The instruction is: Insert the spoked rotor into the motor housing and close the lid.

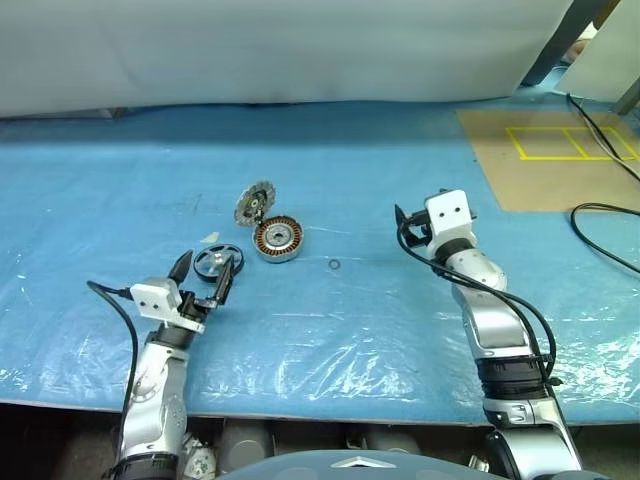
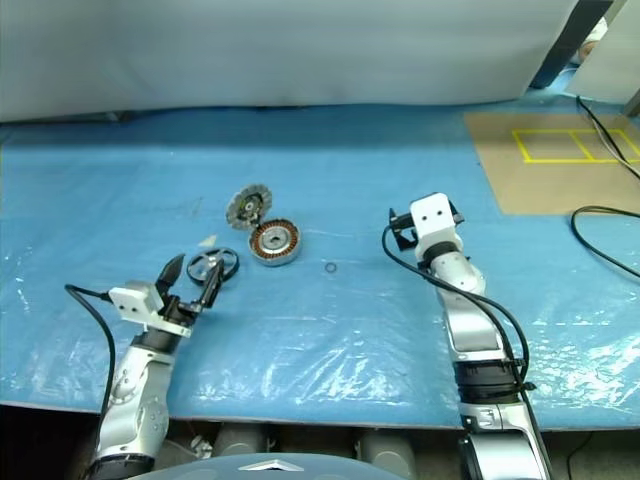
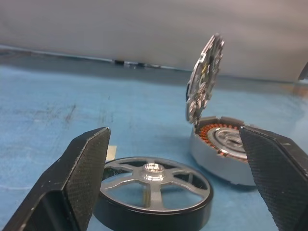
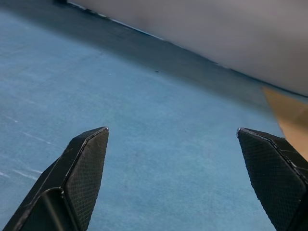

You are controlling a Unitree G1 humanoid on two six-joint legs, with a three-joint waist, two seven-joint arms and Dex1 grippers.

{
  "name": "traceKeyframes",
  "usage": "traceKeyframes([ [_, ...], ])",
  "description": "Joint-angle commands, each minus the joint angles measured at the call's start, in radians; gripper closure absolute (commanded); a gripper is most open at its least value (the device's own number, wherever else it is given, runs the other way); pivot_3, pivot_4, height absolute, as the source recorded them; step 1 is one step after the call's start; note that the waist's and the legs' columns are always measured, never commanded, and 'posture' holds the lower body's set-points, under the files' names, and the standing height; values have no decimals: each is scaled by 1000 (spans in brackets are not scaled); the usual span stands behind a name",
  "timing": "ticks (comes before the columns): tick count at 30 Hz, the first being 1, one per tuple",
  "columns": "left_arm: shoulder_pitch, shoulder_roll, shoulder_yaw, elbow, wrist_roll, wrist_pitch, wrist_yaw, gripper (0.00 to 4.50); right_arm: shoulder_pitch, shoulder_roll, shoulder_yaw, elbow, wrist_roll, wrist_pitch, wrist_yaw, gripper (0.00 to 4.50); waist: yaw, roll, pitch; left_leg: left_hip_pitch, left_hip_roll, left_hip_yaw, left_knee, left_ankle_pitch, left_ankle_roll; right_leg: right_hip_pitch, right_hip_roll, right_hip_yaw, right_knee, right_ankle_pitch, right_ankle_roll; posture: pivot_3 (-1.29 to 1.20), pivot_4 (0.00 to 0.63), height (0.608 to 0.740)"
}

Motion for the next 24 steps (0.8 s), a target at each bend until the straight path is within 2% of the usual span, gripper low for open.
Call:
traceKeyframes([
  [1, 45, -8, -39, -175, -47, 7, -13, 0, -28, 13, 13, -7, 10, -30, 8, 22, 0, 0, 0, 0, 0, 0, 0, 0, 0, 0, 0, 0, 0, 0, 0, 0, 150, 740],
  [5, -262, 140, -2, -266, -87, 325, 107, 0, -41, 24, 16, -10, 31, -32, 30, 22, 18, 1, 4, 0, 1, 3, 1, 0, 0, -1, 0, -4, 6, 0, -2, 0, 150, 740],
  [8, -331, 256, 78, -232, -187, 449, 69, 0, -49, 5, 8, -12, 65, -39, 76, 22, 2, 3, 3, 2, 1, 1, 2, 1, 0, -1, 1, -2, 5, 2, -7, 0, 150, 740],
  [13, -302, 376, 101, -196, -251, 555, -73, 0, -49, -39, 25, -24, 135, -22, 210, 22, -18, 3, 2, 0, -7, 0, 0, 1, 0, -5, 3, 7, 3, 5, -2, 0, 150, 740],
  [18, -263, 396, 103, -197, -270, 598, -145, 0, -87, -81, 39, -66, 203, 32, 340, 22, -8, 3, 2, -9, -5, -1, 1, 1, -1, -10, 5, 3, 3, 5, -2, 0, 150, 740],
  [24, -187, 443, 79, -213, -241, 592, -266, 0, -150, -165, 155, -94, 261, 89, 583, 22, -1, 3, 2, -5, -4, -1, 1, 1, -1, -8, 5, 3, 3, 4, -2, 0, 150, 740],
])
